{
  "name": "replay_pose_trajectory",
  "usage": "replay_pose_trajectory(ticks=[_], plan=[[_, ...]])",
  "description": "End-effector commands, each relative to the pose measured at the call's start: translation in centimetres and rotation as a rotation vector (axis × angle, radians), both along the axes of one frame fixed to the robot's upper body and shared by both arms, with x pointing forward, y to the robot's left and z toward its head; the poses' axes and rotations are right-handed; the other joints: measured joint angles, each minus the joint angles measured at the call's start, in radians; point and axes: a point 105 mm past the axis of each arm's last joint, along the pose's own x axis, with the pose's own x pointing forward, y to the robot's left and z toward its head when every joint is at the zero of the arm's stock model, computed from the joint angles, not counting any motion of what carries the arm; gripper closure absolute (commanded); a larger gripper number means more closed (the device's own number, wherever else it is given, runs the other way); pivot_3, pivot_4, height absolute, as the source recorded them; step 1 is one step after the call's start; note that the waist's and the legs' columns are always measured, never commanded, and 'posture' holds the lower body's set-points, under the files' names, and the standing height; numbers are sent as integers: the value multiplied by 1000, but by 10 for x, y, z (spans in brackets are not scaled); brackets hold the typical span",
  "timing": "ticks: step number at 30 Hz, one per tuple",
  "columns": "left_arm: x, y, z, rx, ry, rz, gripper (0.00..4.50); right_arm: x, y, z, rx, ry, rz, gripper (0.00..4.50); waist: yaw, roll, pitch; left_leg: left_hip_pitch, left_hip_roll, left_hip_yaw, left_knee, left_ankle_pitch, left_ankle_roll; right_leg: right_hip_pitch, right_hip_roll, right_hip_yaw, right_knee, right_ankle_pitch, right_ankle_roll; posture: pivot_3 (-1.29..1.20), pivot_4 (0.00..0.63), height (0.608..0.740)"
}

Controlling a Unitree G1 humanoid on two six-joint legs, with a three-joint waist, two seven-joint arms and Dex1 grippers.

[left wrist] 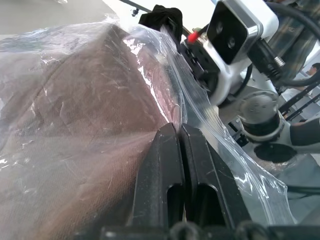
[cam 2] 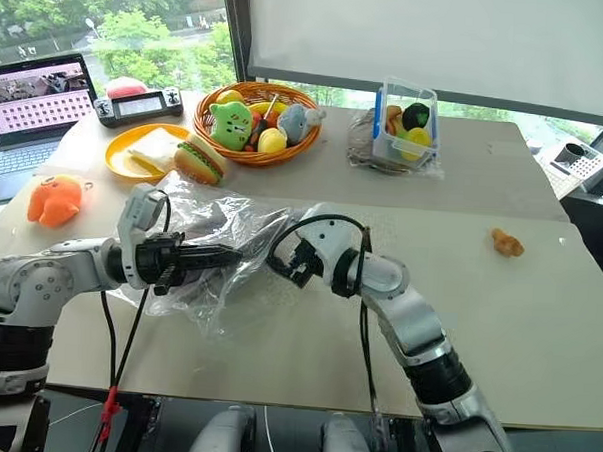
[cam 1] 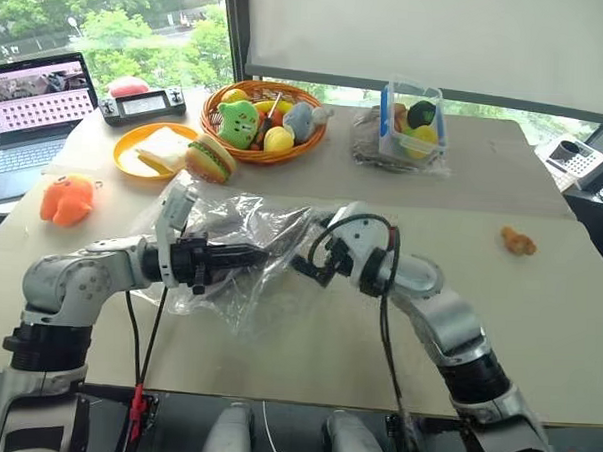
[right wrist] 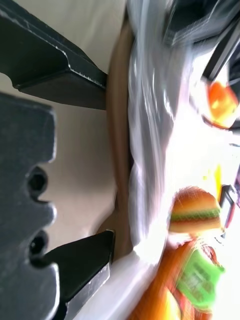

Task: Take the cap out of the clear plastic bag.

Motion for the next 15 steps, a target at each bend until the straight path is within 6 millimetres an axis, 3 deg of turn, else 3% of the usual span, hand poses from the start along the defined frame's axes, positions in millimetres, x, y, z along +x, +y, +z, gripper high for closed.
replay_pose_trajectory(ticks=[1,7,15], plan=[[0,-2,9,1,-39,-22,4471,-11,-5,19,-70,-182,8,0,0,0,0,-1,0,0,0,0,0,0,0,0,0,0,0,0,150,740],[6,-4,-5,74,-69,12,4471,-26,-10,9,-114,-192,11,0,-3,0,0,-1,0,0,0,0,0,-1,0,0,1,0,0,0,150,740],[4,-11,-9,46,-51,-16,4471,-36,20,13,-101,-285,57,0,-6,0,0,-1,0,0,1,0,0,-1,0,0,1,1,0,0,150,740]])
